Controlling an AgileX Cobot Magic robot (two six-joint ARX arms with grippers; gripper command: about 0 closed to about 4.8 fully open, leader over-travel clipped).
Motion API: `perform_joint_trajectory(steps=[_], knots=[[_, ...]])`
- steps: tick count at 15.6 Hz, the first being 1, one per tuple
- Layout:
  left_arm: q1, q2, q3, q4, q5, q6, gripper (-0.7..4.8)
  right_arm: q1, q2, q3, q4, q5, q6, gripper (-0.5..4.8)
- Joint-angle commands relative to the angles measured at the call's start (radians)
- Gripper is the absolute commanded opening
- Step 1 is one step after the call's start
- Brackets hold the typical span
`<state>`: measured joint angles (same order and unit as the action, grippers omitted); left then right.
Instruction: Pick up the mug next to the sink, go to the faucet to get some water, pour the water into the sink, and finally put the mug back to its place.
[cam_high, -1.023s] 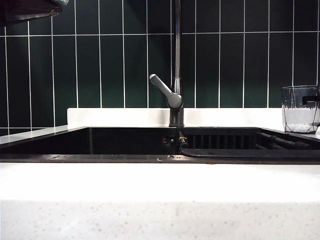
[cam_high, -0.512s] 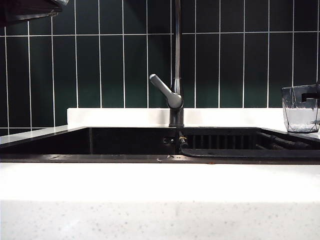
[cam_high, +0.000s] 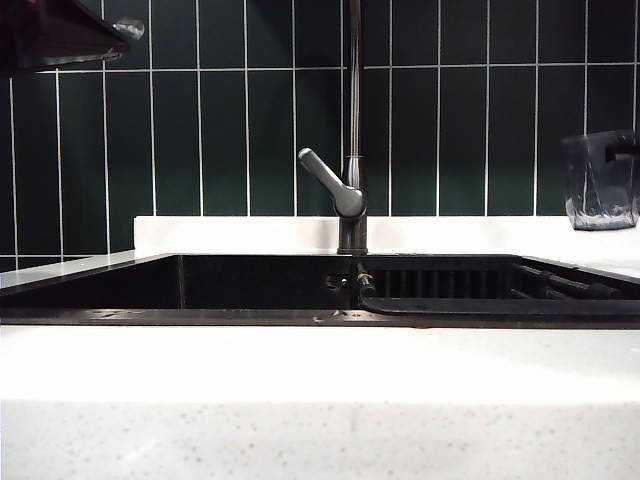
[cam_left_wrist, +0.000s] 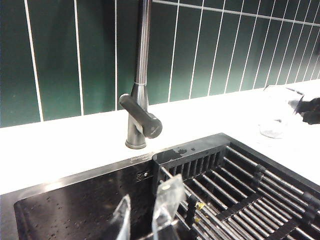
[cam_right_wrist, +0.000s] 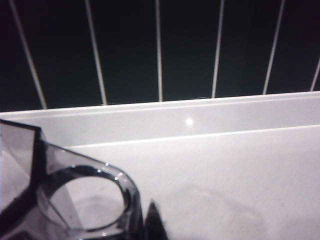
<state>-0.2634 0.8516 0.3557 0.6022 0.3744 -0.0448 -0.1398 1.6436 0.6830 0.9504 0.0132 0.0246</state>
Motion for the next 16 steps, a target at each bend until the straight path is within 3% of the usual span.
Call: perform_joint_trajectory(steps=[1, 4, 8, 10, 12, 16], knots=[[0.000, 0.011, 0.004, 0.012, 0.005, 0.003, 0.67, 0.102, -0.109, 0.003, -0.154, -0.015, 0.007, -0.02], [0.000, 0.013, 0.004, -0.007, 0.015, -0.013, 0.67, 0.260, -0.173, 0.006, -0.171, 0.002, 0.013, -0.02], [0.000, 0.014, 0.004, -0.025, 0.016, -0.014, 0.67, 0.405, -0.189, 0.007, -0.222, 0.018, 0.149, -0.03], [0.000, 0.014, 0.004, -0.032, 0.015, -0.015, 0.67, 0.457, -0.189, 0.034, -0.289, 0.010, 0.215, -0.03], [0.000, 0.014, 0.004, -0.047, 0.016, -0.015, 0.67, 0.500, -0.189, 0.118, -0.446, 0.002, 0.198, -0.03], [0.000, 0.014, 0.004, -0.047, 0.016, -0.015, 0.66, 0.531, -0.189, 0.231, -0.542, -0.078, 0.184, -0.03]])
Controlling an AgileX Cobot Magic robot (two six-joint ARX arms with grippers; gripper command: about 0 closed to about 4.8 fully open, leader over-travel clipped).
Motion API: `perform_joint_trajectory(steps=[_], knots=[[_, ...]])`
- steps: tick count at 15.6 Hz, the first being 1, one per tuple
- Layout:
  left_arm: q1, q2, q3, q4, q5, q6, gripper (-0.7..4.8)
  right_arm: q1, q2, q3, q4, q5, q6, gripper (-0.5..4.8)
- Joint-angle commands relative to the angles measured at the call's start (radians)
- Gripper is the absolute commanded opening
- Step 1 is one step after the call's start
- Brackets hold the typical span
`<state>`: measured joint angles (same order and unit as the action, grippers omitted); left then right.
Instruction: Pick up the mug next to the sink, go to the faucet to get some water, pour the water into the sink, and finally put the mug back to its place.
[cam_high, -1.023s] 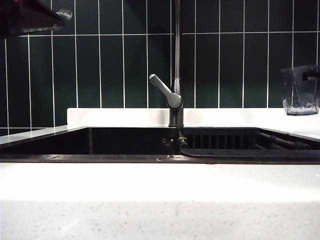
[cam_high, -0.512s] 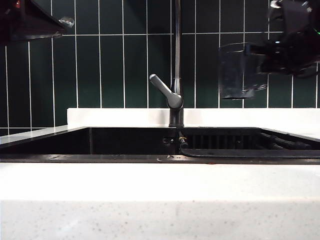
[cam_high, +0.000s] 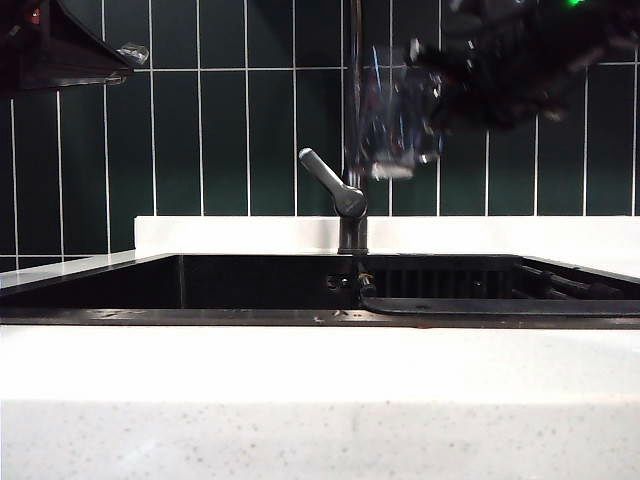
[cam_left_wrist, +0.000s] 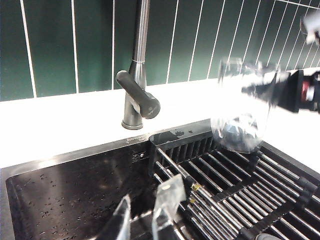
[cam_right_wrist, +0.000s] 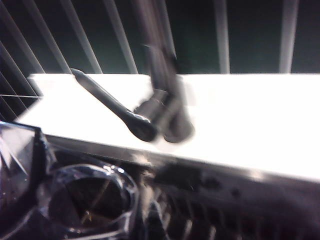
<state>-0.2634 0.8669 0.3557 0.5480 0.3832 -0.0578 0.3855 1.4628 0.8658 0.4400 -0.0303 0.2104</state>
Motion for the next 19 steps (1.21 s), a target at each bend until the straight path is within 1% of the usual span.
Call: perform_joint_trajectory(steps=[1, 3, 5, 9, 11, 13, 19], knots=[[0.000, -0.001, 0.004, 0.007, 0.007, -0.002, 0.66, 0.006, -0.008, 0.072, -0.051, -0.056, -0.002, -0.03], [0.000, -0.001, 0.004, 0.006, 0.007, -0.002, 0.66, 0.006, -0.007, 0.143, -0.129, -0.086, -0.003, -0.03], [0.000, 0.006, 0.005, 0.008, 0.024, -0.002, 0.66, 0.006, -0.001, 0.172, -0.145, -0.128, -0.005, -0.03], [0.000, 0.052, 0.005, 0.013, 0.029, -0.001, 0.66, 0.006, 0.045, 0.240, -0.186, -0.172, -0.001, -0.03], [0.000, 0.083, 0.020, 0.023, 0.045, -0.001, 0.66, 0.006, 0.077, 0.289, -0.215, -0.176, -0.001, -0.03], [0.000, 0.138, 0.065, 0.026, 0.051, 0.001, 0.66, 0.006, 0.113, 0.346, -0.233, -0.208, -0.001, -0.03], [0.000, 0.222, 0.123, 0.037, 0.067, 0.024, 0.66, 0.006, 0.155, 0.448, -0.284, -0.224, -0.006, -0.03]])
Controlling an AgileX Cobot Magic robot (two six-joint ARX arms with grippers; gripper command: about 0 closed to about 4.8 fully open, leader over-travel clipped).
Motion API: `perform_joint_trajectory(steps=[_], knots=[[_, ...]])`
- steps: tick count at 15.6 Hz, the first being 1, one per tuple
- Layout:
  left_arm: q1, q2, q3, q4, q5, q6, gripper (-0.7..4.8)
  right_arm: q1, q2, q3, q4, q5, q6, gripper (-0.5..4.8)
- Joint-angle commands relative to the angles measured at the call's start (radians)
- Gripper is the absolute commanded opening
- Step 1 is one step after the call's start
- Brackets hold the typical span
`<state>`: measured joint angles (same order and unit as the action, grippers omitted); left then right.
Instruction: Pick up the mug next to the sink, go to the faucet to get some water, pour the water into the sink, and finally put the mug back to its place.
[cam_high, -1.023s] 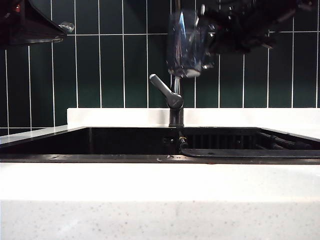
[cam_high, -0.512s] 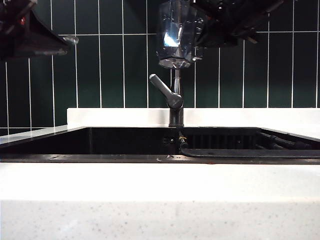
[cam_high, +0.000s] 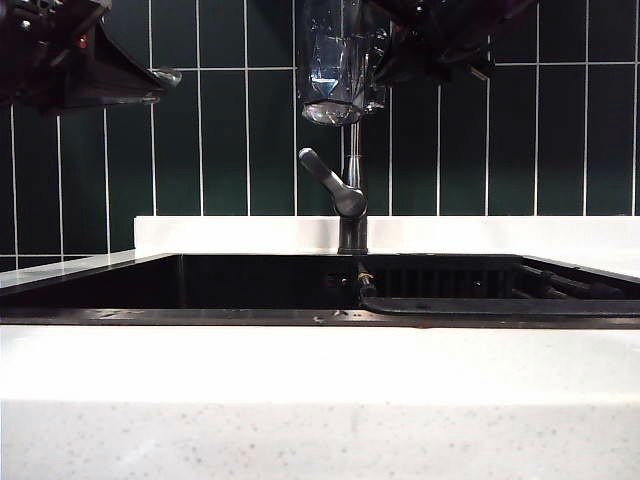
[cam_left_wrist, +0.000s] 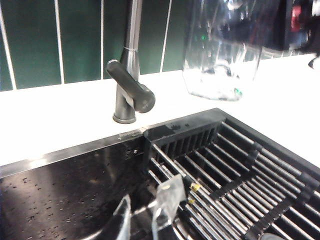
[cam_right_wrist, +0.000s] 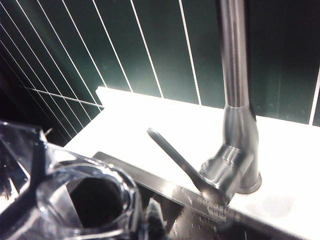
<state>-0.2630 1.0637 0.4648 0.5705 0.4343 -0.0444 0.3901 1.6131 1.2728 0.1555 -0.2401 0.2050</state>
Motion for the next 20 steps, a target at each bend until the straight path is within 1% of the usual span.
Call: perform_joint_trajectory(steps=[1, 5, 11, 14, 17, 18, 20], knots=[[-0.001, 0.041, 0.018, 0.015, 0.016, 0.011, 0.66, 0.002, 0.018, 0.067, -0.009, -0.027, -0.001, -0.03], [-0.001, 0.064, 0.020, 0.037, 0.016, 0.020, 0.66, 0.002, 0.035, 0.111, -0.038, -0.028, -0.004, -0.03], [-0.001, 0.070, 0.020, 0.049, 0.016, 0.022, 0.66, 0.000, 0.035, 0.191, -0.107, -0.021, -0.049, -0.03], [-0.001, 0.070, 0.021, 0.049, 0.016, 0.023, 0.66, 0.000, 0.033, 0.196, -0.130, -0.021, -0.052, -0.03], [-0.001, 0.079, 0.022, 0.056, 0.015, 0.056, 0.65, -0.002, 0.034, 0.240, -0.170, -0.021, -0.059, -0.03], [0.000, 0.109, 0.040, 0.055, 0.023, 0.056, 0.65, -0.003, 0.034, 0.264, -0.180, -0.021, -0.064, -0.03], [0.000, 0.195, 0.093, 0.063, 0.068, 0.056, 0.65, -0.009, 0.034, 0.290, -0.197, -0.022, -0.065, -0.03]])
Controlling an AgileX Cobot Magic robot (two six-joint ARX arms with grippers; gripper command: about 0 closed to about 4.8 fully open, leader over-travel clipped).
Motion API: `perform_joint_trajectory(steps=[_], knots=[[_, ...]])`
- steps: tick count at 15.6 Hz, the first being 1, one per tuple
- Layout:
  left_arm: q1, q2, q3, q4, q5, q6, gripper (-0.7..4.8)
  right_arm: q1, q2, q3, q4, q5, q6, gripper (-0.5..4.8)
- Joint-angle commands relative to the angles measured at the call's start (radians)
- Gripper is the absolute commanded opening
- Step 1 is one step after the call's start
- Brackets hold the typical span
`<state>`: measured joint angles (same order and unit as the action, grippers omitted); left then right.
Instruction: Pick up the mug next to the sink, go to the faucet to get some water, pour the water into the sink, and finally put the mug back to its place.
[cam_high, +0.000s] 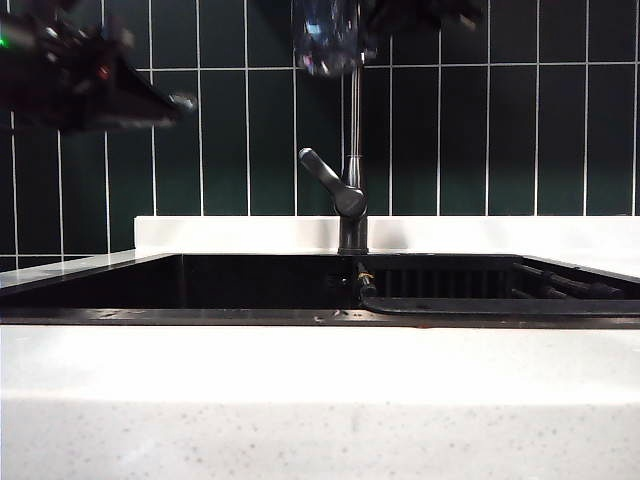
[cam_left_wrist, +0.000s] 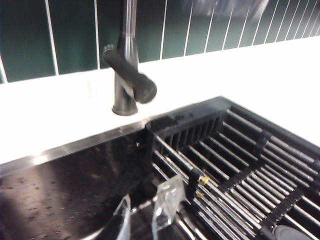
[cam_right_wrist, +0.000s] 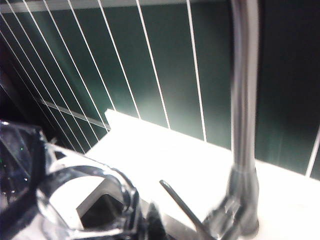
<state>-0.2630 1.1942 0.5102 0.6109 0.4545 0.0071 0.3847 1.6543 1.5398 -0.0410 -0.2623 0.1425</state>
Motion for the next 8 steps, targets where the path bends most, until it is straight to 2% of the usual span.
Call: perform_joint_trajectory(steps=[1, 3, 8], knots=[[0.001, 0.132, 0.092, 0.042, 0.086, 0.004, 0.65, -0.004, -0.008, 0.024, -0.009, 0.001, -0.005, -0.03], [0.002, 0.235, 0.177, 0.090, 0.138, -0.004, 0.65, -0.008, -0.008, 0.023, -0.023, 0.000, -0.012, -0.03], [0.005, 0.441, 0.373, 0.095, 0.242, -0.008, 0.65, -0.008, -0.007, 0.024, -0.011, 0.001, -0.013, -0.03]])
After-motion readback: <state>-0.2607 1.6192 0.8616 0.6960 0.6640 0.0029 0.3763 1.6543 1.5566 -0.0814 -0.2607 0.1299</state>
